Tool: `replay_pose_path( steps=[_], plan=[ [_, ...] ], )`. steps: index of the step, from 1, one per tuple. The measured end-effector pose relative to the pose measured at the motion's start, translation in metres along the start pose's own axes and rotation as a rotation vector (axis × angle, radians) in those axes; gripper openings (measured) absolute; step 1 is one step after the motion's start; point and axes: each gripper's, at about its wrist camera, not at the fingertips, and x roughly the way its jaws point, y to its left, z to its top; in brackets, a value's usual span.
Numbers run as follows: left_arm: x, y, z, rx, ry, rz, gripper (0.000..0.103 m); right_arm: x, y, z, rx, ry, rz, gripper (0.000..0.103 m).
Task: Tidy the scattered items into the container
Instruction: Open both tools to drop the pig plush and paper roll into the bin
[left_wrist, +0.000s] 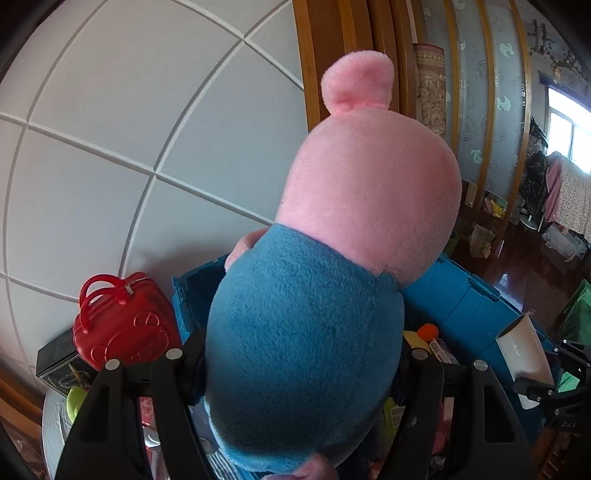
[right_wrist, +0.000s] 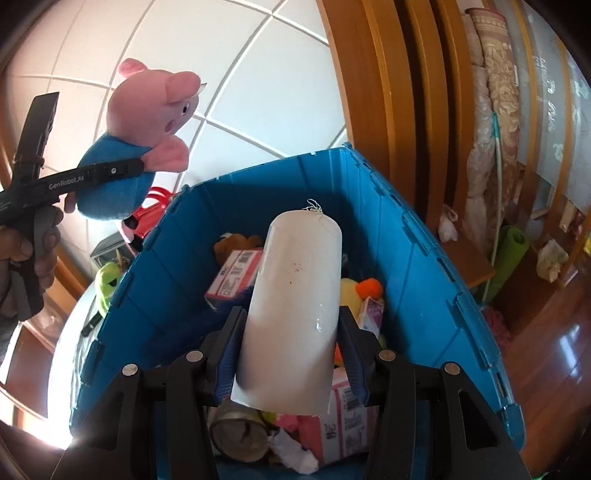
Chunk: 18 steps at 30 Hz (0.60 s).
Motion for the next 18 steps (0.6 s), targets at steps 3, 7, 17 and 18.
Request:
replay_pose_path(
  steps=[3, 7, 17, 18],
  plan=[
    [0.014, -0.005, 0.018, 0.008, -0.008, -0.016, 0.07, 0.001, -0.005, -0.001, 0.015, 0.002, -0.009, 0.048],
    [0.031, -0.01, 0.041, 0.001, -0.017, -0.038, 0.072, 0.003, -0.009, -0.004, 0.024, 0.01, -0.013, 0.048],
    [0.049, 0.009, 0.055, -0.083, 0.013, -0.046, 0.102, 0.004, 0.004, -0.005, -0.039, -0.02, -0.008, 0.103],
    [0.048, 0.014, 0.052, -0.091, 0.014, -0.042, 0.102, 0.005, 0.005, -0.005, -0.043, -0.016, -0.001, 0.103]
  ],
)
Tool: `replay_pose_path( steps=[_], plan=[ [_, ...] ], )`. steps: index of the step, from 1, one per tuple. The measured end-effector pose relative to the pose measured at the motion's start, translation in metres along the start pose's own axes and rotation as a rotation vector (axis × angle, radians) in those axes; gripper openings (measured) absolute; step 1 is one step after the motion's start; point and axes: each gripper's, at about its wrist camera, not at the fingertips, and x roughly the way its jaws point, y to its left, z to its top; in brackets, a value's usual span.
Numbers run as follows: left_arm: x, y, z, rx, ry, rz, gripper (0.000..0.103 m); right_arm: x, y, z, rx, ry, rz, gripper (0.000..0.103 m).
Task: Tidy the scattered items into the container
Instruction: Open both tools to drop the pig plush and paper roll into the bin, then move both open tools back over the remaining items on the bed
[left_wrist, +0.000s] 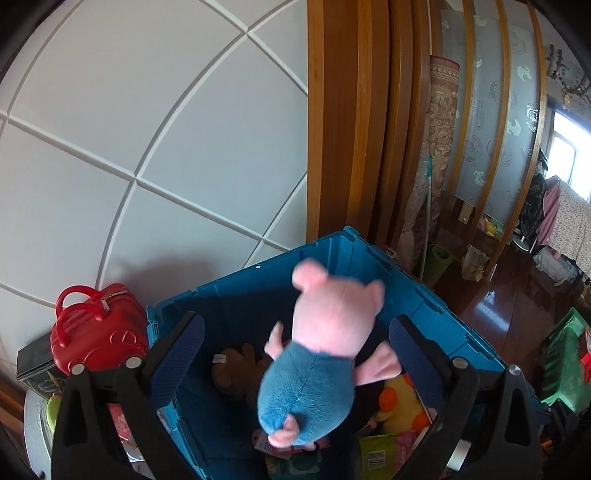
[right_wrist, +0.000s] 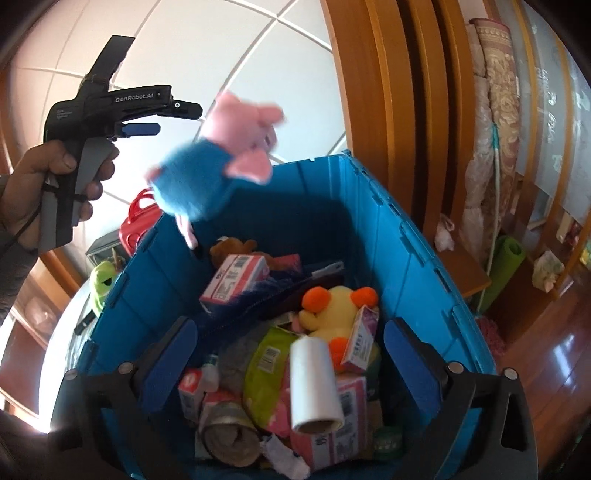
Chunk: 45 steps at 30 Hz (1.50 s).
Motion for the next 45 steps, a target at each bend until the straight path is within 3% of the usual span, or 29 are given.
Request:
replay_pose_path(
  steps=[10, 20, 35, 45],
  plan=[
    [-0.032, 0.042, -0.043, -0.028, 0.018, 0.056, 0.102, 0.005, 0.019, 0.007, -0.025, 0.014, 0.058, 0.103],
    [-0.071, 0.109, -0.123, -0.112, 0.075, 0.179, 0.102, 0.012, 0.074, 0.012, -0.105, 0.018, 0.132, 0.103],
    [-0.117, 0.243, -0.277, -0.352, 0.205, 0.286, 0.102, 0.038, 0.221, 0.008, -0.27, 0.074, 0.239, 0.103],
    [-0.12, 0.355, -0.387, -0.51, 0.315, 0.403, 0.102, 0.074, 0.335, -0.023, -0.338, 0.142, 0.266, 0.103]
  ],
)
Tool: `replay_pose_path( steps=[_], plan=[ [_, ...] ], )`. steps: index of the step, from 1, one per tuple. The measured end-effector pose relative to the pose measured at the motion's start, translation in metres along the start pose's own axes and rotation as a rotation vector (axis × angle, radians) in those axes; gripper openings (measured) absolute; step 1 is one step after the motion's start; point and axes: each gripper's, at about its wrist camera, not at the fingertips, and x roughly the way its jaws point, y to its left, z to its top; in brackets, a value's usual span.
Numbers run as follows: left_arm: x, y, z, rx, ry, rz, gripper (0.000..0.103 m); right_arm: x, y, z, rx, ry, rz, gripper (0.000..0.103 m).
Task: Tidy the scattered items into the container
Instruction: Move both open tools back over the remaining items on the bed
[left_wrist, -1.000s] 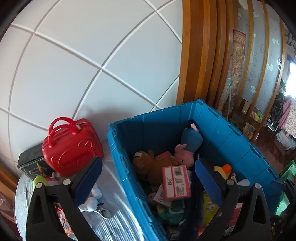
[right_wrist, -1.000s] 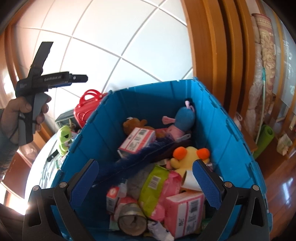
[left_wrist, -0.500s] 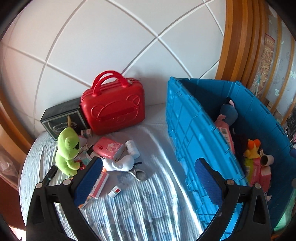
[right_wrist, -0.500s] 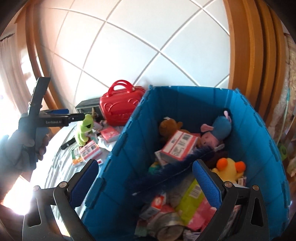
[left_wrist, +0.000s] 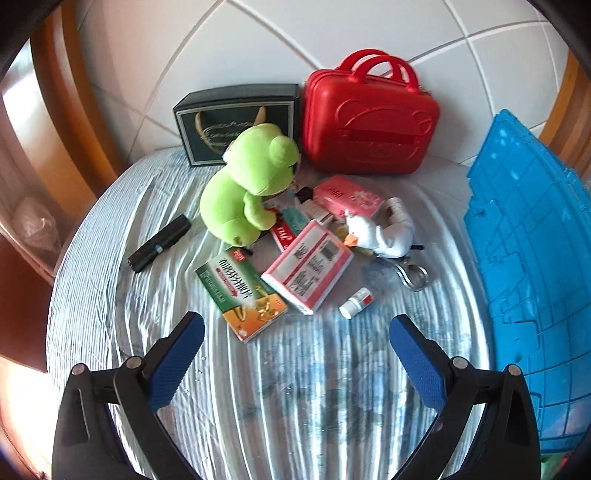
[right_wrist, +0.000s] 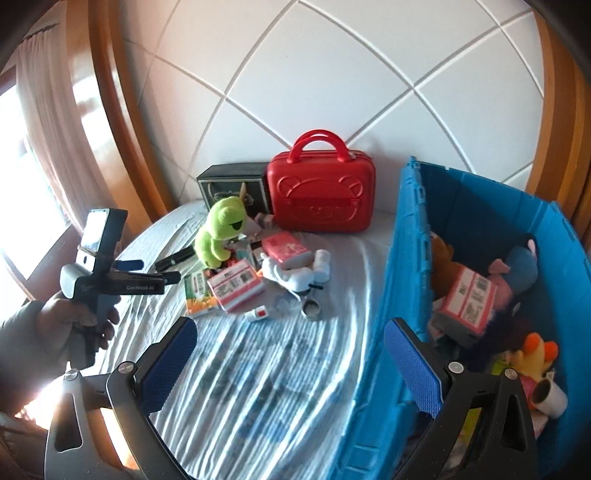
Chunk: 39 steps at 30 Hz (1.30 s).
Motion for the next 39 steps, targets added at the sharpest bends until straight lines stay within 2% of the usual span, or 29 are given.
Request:
replay_pose_path(
  steps=[6, 11, 14, 18, 23, 27, 30, 35, 39],
  plan=[
    [0.056, 0.057, -0.003, -0.071, 0.056, 0.011, 0.102, 0.065, 0.043, -0.011, 0.024, 0.066, -0.027, 0.103],
    [0.108, 0.086, 0.002, -0.067, 0.088, 0.029, 0.102, 0.128, 0.07, -0.018, 0.065, 0.148, -0.039, 0.103],
    [0.142, 0.103, 0.01, -0.108, 0.119, 0.021, 0.102, 0.146, 0.087, -0.019, 0.055, 0.165, -0.044, 0.103],
    [0.183, 0.118, 0.018, -0.199, 0.187, -0.015, 0.102, 0.168, 0.101, -0.026, 0.021, 0.191, -0.092, 0.103],
    [0.221, 0.119, 0.028, -0.271, 0.25, -0.027, 0.102, 0.202, 0.098, -0.029, 0.032, 0.242, -0.145, 0.103],
    [0.242, 0.112, 0.032, -0.282, 0.298, 0.012, 0.102, 0.223, 0.093, -0.028, 0.04, 0.247, -0.19, 0.103],
    [0.253, 0.106, 0.029, -0.25, 0.332, 0.057, 0.103, 0.25, 0.08, -0.026, 0.094, 0.271, -0.206, 0.103],
    [0.251, 0.103, 0.028, -0.206, 0.291, 0.051, 0.103, 0.308, 0.063, -0.03, 0.165, 0.306, -0.244, 0.103],
    [0.253, 0.103, 0.029, -0.19, 0.287, 0.023, 0.103, 0.356, 0.066, -0.04, 0.091, 0.352, -0.22, 0.103]
  ],
)
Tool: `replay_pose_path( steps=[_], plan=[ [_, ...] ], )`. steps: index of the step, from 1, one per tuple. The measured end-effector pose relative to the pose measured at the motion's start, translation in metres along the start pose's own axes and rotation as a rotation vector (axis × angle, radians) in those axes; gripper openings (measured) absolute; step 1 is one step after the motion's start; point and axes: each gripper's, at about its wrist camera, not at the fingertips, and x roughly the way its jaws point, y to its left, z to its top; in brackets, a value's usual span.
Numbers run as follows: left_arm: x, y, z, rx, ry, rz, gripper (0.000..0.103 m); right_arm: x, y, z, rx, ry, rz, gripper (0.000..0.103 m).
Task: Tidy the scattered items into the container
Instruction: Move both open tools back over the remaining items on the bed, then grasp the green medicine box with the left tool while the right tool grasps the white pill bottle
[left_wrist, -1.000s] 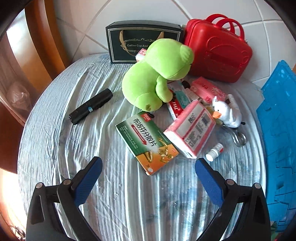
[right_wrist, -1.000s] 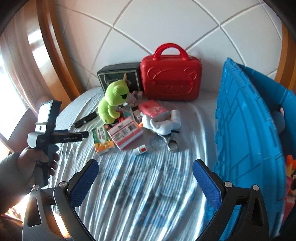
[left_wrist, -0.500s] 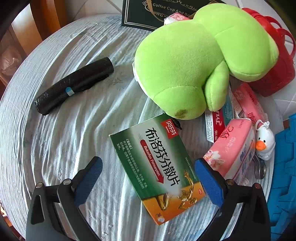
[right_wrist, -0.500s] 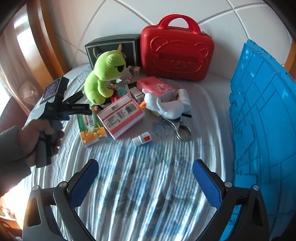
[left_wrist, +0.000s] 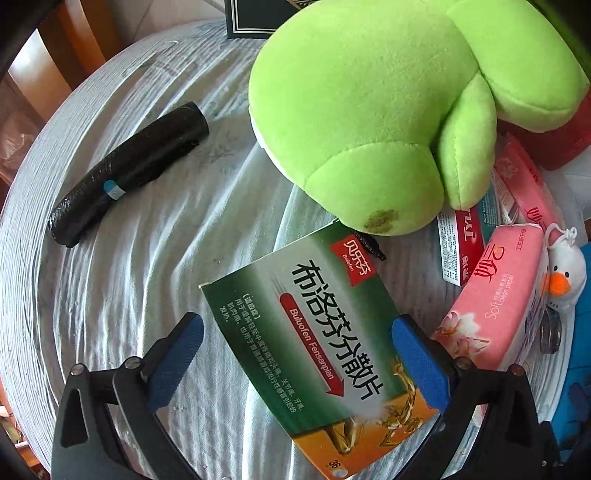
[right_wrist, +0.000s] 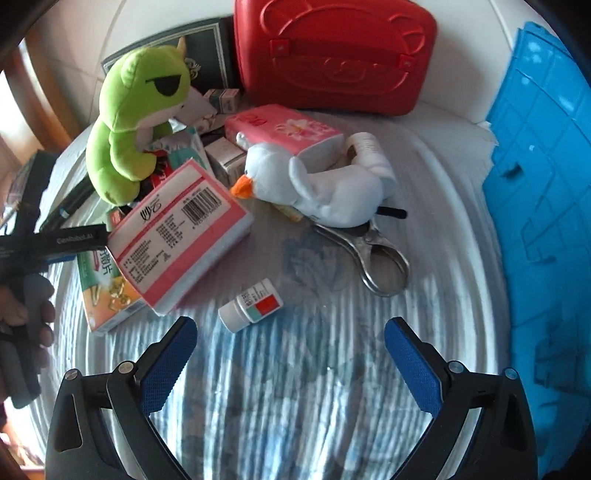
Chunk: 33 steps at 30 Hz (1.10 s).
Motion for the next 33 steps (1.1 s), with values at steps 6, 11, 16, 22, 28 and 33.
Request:
replay_pose_path(
  steps=[6, 11, 16, 22, 28, 33],
  plan=[
    [0.007, -0.011, 0.008, 0.011, 0.027, -0.038, 0.103, 0.04, 0.021, 0.005, -0.131, 0.046, 0.008, 0.099],
    [0.014, -0.023, 0.009, 0.037, 0.063, -0.013, 0.103, 0.064, 0.025, 0.003, -0.168, 0.103, 0.002, 0.076],
    [0.007, -0.027, -0.001, 0.094, 0.028, -0.022, 0.092, 0.065, 0.02, 0.0, -0.146, 0.121, 0.06, 0.051],
    [-0.009, -0.019, -0.015, 0.109, 0.001, -0.061, 0.033, 0.05, 0.012, -0.015, -0.112, 0.113, 0.09, 0.051],
    [-0.024, 0.01, -0.033, 0.036, -0.01, -0.121, 0.025, 0.022, 0.01, -0.037, -0.082, 0.098, 0.129, 0.051],
    [-0.043, 0.024, -0.05, 0.022, -0.026, -0.139, 0.019, -0.007, 0.01, -0.055, -0.07, 0.073, 0.164, 0.051]
  ],
)
